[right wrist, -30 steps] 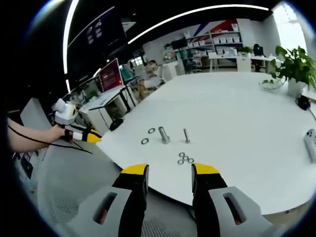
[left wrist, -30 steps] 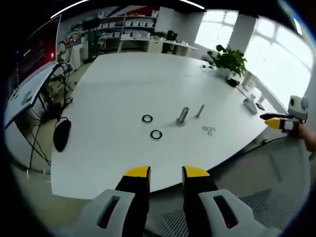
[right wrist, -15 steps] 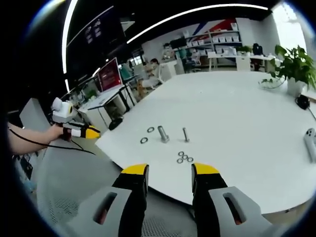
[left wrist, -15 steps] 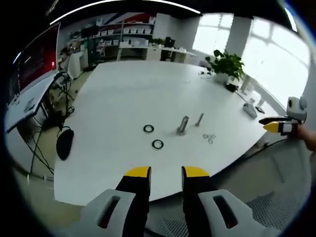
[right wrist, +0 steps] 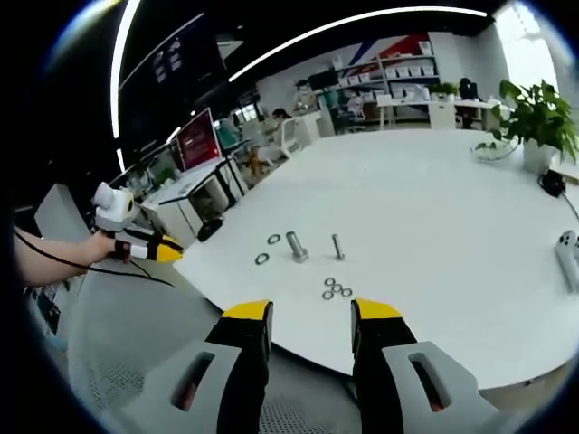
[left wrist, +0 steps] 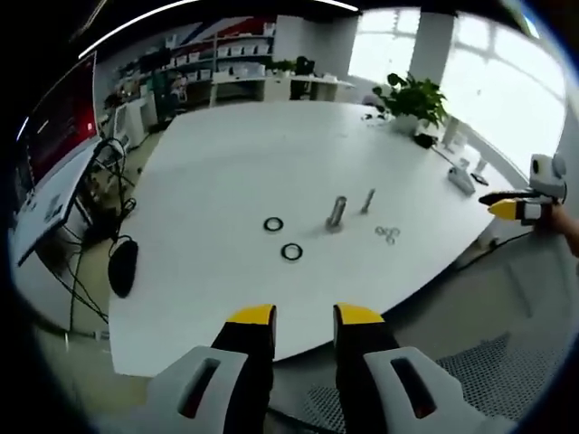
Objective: Place the washer onto the threaded stud by aligning its center hole with the stud, sliding it down to the base, and recovering from edge contact or off-axis alignment until the washer reaches the visible bottom stop.
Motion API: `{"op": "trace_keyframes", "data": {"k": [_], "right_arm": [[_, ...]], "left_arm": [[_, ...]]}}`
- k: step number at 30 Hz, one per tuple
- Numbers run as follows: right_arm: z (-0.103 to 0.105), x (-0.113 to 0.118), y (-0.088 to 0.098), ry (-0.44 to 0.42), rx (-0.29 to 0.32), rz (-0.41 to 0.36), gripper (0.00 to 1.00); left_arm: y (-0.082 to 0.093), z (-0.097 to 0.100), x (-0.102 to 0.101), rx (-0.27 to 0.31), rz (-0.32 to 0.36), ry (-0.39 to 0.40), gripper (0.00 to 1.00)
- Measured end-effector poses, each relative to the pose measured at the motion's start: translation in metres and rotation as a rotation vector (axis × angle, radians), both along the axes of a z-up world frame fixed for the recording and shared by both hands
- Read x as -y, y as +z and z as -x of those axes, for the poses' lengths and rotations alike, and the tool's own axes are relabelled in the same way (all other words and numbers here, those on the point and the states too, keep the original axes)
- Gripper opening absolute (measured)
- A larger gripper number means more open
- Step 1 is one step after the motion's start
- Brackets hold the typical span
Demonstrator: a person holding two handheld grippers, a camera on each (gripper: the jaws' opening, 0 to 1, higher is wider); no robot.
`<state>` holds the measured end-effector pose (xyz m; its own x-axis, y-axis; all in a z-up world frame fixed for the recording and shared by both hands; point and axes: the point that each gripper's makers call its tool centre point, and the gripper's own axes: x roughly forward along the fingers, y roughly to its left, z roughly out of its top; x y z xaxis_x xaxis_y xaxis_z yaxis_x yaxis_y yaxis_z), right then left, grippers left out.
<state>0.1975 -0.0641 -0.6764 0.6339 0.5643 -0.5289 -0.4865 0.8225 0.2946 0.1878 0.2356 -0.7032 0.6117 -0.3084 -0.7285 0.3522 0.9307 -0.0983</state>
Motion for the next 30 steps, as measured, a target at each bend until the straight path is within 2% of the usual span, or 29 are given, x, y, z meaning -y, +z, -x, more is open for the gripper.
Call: {"op": "trace_keyframes", "data": {"k": [5,6,8,9,15,20,23,27,30], "right_arm": [[0.000,-0.001,0.001,0.003,0.002,-0.003,0.37],[0.000,-0.001,0.001,0.003,0.004,-0.005,0.37],[0.000,-0.001,0.002,0.005,0.006,-0.006,0.37],[0.000,0.000,0.002,0.003,0.006,-0.007,0.37],[0.000,-0.001,0.001,0.008,0.001,-0.007,0.37],[0.000,-0.001,0.000,0.009,-0.001,-0.001,0.37],[0.001,0.001,-0.002,0.001,-0.013,0.006,0.38],[0.000,0.001,-0.002,0.003,-0.009,0.008,0.38],[0.000,0.001,-0.003,0.003,-0.013,0.011,0.38]], "left_arm": [[-0.002,0.001,-0.002,-0.010,-0.015,-0.004,0.23],[-0.003,0.000,-0.004,-0.015,-0.039,-0.003,0.24],[-0.005,0.001,-0.013,-0.020,-0.156,-0.009,0.25],[-0.004,0.000,-0.012,-0.009,-0.164,-0.014,0.25],[-0.005,0.001,-0.012,-0.022,-0.115,0.005,0.26],[-0.013,0.004,-0.006,-0.062,-0.128,-0.045,0.28],[-0.027,0.018,-0.002,-0.168,-0.129,-0.081,0.27],[-0.022,0.012,-0.002,-0.129,-0.123,-0.083,0.28],[-0.023,0.008,-0.006,-0.141,-0.127,-0.072,0.28]]}}
